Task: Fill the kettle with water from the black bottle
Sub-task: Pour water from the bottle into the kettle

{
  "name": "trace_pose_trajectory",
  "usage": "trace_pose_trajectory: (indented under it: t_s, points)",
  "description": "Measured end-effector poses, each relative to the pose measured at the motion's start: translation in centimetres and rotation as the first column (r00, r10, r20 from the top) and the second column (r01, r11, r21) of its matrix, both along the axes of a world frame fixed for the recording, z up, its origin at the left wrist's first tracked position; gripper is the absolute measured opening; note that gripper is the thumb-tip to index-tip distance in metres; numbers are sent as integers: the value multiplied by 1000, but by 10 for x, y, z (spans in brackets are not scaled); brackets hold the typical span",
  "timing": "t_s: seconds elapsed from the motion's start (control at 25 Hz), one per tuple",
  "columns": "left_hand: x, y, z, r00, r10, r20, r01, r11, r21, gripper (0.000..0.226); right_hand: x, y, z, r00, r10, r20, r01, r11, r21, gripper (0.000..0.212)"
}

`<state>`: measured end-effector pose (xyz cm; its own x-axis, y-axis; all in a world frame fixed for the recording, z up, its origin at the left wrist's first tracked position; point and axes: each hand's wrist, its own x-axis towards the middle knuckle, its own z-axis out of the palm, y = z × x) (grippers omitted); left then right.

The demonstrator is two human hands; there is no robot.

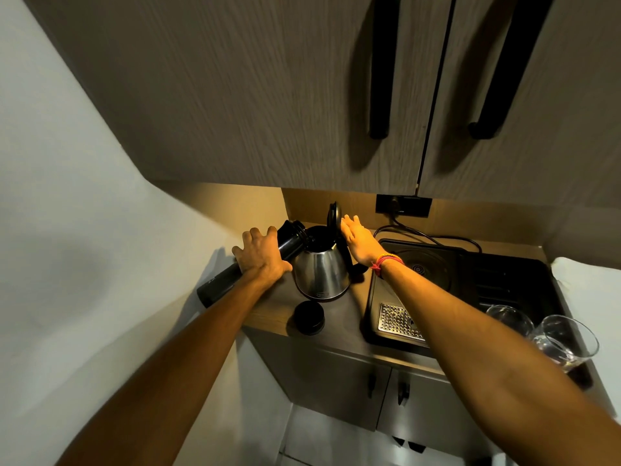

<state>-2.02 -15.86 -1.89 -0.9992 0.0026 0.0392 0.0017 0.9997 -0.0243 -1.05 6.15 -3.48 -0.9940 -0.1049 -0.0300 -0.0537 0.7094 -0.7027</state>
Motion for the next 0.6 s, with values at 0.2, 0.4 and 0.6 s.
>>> trace_pose_trajectory:
  t_s: [0.2, 0.4, 0.6]
  points:
    - [3, 2, 4, 1000, 1, 2, 0, 1000, -20, 84, -1, 1, -1, 1000, -11, 6, 11, 1000, 3, 41]
    - [4, 4, 8, 1000, 0, 2, 0, 1000, -24, 84, 0, 0, 1, 1000, -23, 18, 23, 1000, -3, 39]
    - [4, 6, 10, 1000, -7, -24, 5, 999, -53, 83, 2, 0, 4, 999, -33, 36, 34, 999, -39, 35]
